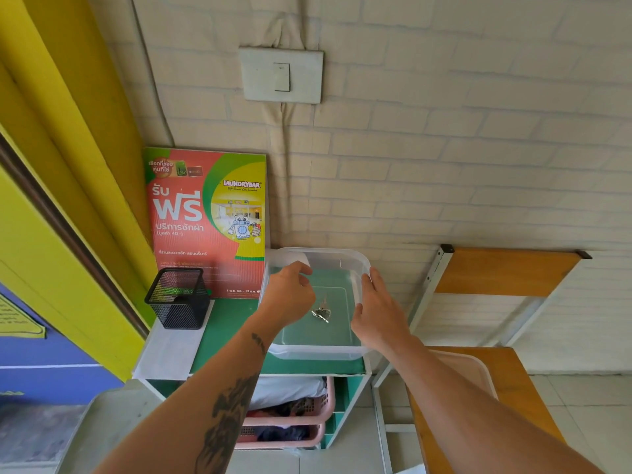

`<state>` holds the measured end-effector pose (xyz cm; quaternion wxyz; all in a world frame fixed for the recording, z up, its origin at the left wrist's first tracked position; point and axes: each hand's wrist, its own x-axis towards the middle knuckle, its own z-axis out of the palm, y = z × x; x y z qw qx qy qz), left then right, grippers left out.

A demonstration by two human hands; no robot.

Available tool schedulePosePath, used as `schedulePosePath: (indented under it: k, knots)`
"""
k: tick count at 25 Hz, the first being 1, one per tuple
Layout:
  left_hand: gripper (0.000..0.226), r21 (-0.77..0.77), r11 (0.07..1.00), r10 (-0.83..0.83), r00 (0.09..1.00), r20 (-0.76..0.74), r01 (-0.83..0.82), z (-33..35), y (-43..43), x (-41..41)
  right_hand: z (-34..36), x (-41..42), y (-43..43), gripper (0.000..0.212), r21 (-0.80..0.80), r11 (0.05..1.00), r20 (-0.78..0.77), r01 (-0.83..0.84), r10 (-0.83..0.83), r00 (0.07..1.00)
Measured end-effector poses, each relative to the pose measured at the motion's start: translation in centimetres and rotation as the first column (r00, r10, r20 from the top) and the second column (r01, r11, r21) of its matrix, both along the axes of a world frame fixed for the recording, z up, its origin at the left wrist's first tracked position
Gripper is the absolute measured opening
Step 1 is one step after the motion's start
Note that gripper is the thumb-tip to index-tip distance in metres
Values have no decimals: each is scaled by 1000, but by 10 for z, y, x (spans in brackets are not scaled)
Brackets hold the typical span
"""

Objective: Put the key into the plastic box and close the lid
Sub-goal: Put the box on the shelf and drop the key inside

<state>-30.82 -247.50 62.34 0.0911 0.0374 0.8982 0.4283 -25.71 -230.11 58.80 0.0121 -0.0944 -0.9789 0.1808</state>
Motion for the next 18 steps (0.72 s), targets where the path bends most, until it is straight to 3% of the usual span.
schedulePosePath:
  k: [9,18]
  knots:
    - [32,-3,1000,12,998,-65,-12,8,-13,11,16,5,5,61,-29,998,36,-53,54,998]
    - [30,166,986,-14,996,-88,29,35,27,31,54,47,49,58,-188,979,-70,-73,61,996]
